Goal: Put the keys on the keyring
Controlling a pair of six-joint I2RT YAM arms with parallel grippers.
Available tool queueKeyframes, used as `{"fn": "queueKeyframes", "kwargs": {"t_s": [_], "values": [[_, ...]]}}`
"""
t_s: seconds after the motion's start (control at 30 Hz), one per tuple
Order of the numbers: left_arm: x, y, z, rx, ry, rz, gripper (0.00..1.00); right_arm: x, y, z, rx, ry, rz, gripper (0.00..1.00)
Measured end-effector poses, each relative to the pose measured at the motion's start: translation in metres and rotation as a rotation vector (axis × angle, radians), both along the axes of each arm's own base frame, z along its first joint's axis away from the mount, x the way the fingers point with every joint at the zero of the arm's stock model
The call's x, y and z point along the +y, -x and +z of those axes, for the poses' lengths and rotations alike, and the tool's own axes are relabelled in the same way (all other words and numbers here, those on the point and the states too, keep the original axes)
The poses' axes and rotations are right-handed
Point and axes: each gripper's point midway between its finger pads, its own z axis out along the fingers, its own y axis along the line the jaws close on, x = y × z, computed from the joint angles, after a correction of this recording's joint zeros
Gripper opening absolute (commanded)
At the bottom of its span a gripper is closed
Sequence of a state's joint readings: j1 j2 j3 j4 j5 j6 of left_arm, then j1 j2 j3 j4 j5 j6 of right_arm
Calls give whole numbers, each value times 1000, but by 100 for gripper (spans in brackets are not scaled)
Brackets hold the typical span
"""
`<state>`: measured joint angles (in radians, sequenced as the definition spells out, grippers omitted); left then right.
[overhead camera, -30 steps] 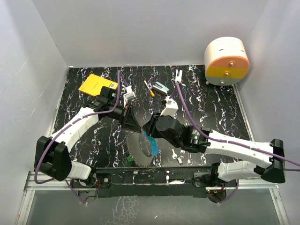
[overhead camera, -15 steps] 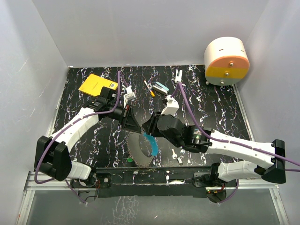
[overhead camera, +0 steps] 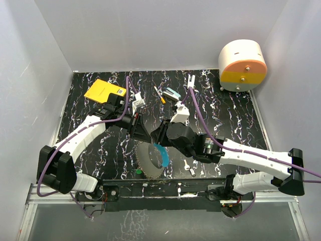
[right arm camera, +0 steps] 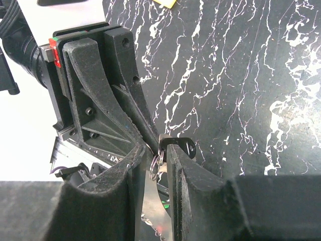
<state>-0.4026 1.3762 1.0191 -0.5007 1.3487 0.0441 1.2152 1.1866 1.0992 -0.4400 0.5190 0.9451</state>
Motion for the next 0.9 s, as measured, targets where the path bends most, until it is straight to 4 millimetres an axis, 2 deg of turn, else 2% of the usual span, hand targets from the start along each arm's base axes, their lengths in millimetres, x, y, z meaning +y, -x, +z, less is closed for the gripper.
{"fn": "queueKeyframes", "kwargs": {"t_s": [0.9], "values": [[0, 0, 0, 0, 0, 0, 0, 0, 1, -13, 41, -6, 3, 24]]}}
